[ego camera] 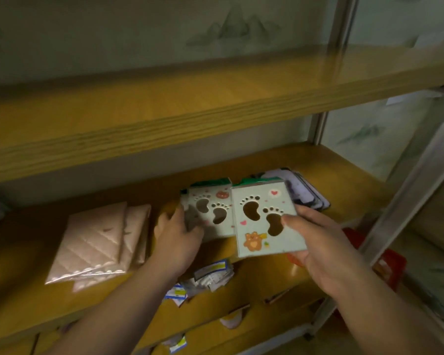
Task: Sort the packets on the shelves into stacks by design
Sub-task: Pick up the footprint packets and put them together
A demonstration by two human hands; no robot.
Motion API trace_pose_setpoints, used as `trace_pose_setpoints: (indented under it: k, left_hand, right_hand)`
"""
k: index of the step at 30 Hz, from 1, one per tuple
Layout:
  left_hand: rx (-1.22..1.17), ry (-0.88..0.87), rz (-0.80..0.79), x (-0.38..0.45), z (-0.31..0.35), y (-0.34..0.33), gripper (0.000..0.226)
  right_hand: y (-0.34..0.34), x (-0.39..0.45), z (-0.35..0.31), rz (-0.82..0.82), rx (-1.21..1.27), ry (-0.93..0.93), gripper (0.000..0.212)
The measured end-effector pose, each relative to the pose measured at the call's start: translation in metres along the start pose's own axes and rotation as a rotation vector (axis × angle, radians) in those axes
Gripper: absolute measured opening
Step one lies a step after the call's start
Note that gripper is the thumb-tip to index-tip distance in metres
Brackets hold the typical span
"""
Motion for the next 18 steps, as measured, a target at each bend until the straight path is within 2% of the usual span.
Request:
trace_pose_setpoints:
  k: [9,12,18]
  left_hand:
    - [0.045,-0.104,0.19,-0.046,-0.006,0.011,0.055]
    - [0.087,-0.168,0.277,-0.053,-0.01,0.015,0.05]
    - [0.12,-0.193,0.335,-0.06,-0.018,0.025,0.044]
  right_hand:
    - [-0.065,0.079,0.01,-0.17,-0.227,-0.007,0.014]
    - [-0.082,0.091,0.016,-0.192,-0.389,0.102,0.014]
    - [-0.086,0.092,0.027,-0.204,-0.793,0.328,0.018]
Point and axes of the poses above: each hand's wrist, its own x-axis towards the middle knuckle, its own y-axis out of the back of the hand, z = x × y, the point moved 2 cm from there along x, towards the middle knuckle, and after that the axes turned 10 degrees about x, right-handed, at the moved point
